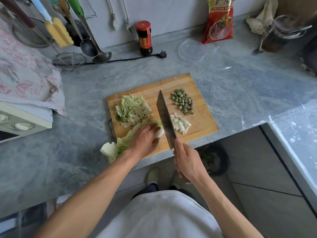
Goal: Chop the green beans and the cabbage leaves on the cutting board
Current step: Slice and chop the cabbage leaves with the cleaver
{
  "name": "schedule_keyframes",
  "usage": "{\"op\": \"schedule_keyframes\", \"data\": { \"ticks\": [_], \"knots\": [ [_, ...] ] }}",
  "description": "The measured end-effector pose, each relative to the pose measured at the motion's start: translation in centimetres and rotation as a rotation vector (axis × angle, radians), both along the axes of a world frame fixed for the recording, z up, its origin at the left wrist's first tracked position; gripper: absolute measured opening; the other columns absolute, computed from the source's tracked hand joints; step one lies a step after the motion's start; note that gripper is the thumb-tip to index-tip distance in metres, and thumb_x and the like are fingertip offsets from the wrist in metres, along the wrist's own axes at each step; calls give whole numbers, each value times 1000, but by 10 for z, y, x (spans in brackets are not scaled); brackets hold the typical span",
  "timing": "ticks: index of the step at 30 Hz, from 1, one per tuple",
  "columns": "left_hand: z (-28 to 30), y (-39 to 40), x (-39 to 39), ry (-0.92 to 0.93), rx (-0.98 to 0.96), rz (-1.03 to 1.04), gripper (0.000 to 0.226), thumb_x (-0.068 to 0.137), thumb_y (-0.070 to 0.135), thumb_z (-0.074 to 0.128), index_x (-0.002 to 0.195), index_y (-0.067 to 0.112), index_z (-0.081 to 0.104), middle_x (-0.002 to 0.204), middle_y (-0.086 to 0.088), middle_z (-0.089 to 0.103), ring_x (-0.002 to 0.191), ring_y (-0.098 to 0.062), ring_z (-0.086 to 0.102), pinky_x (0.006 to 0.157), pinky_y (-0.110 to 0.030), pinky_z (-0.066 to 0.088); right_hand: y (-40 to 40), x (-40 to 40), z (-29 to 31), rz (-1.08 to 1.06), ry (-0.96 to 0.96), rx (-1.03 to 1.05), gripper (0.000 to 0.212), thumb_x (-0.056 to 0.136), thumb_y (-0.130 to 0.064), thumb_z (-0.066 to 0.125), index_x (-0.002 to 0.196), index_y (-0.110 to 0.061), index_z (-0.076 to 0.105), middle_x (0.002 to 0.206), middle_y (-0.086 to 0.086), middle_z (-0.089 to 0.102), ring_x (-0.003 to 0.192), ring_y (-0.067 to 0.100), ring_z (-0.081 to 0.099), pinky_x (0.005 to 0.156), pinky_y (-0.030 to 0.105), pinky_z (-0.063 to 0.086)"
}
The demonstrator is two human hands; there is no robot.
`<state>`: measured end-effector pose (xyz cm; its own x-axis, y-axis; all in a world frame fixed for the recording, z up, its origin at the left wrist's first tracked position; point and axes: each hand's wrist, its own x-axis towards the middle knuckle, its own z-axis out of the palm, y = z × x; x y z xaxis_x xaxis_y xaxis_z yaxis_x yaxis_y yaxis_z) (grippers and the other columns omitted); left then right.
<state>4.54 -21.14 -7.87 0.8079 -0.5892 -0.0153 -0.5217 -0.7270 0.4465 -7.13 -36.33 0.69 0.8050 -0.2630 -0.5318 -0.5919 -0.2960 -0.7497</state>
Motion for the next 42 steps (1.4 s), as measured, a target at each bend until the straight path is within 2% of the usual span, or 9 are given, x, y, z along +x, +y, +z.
{"op": "schedule_keyframes", "data": {
  "ticks": [4, 8, 12, 19, 21, 25, 29, 33, 42],
  "knots": [
    [1, 1, 3, -45, 55, -41, 39, 82, 18, 72, 120, 7, 69, 126, -14, 66, 114, -35, 62, 99, -42, 50, 8, 2, -5, 10, -14, -69, 74, 100, -62, 25, 87, 3, 57, 66, 12, 61, 53, 29, 57, 56, 38, 50],
    [3, 0, 2, -62, 68, -59, 37, 83, 21, 64, 120, 13, 68, 125, -8, 66, 111, -32, 60, 95, -40, 51, 19, 5, -4, 23, -41, -130, 62, 105, -47, 28, 90, 5, 57, 84, 23, 64, 73, 38, 56, 74, 47, 48],
    [0, -2, -2, -85, 62, -43, 38, 79, 16, 68, 117, 15, 69, 119, -7, 68, 108, -33, 62, 89, -40, 52, 31, 9, -3, 27, -47, -221, 53, 106, -45, 30, 69, -9, 44, 65, 9, 52, 65, 33, 52, 63, 42, 41],
    [-3, -2, -2, -105, -7, -50, 31, 78, 16, 72, 109, 16, 73, 109, -6, 72, 102, -31, 63, 85, -40, 54, 54, 24, -19, -9, -48, -224, 50, 105, -48, 29, 87, -7, 51, 78, 9, 57, 70, 31, 55, 61, 34, 35],
    [-7, 0, -1, -81, 5, -84, 34, 85, 21, 57, 116, 18, 70, 116, -4, 70, 114, -27, 60, 98, -41, 48, 51, 29, -20, -42, -44, -178, 48, 105, -47, 29, 88, -9, 52, 80, 10, 58, 78, 34, 60, 66, 33, 42],
    [-11, 3, -1, -56, 26, -71, 44, 89, 32, 38, 118, 16, 67, 122, -4, 67, 121, -24, 55, 104, -41, 44, 35, 28, -22, -134, -48, -114, 70, 101, -62, 19, 80, -5, 56, 62, 9, 57, 59, 33, 60, 58, 40, 49],
    [-15, 5, -3, -56, 53, -68, 41, 88, 20, 55, 125, 4, 63, 130, -16, 63, 126, -31, 55, 109, -44, 42, 32, 13, -16, -118, -44, -84, 80, 99, -65, 20, 84, 7, 51, 58, 10, 50, 49, 25, 49, 54, 37, 42],
    [-18, 7, -6, -47, -23, -75, 48, 78, 7, 68, 125, -2, 62, 125, -19, 66, 122, -32, 59, 109, -45, 42, 39, 8, -11, -68, -22, -112, 87, 92, -72, 17, 88, 5, 57, 62, 15, 55, 56, 32, 54, 59, 42, 50],
    [-10, 8, -10, -34, -169, -20, 45, 71, -4, 71, 116, -7, 66, 117, -19, 70, 119, -30, 60, 111, -40, 41, 42, 7, -8, -50, 23, -138, 71, 99, -63, 22, 87, -3, 58, 67, 10, 59, 60, 30, 58, 63, 41, 53]
  ]
}}
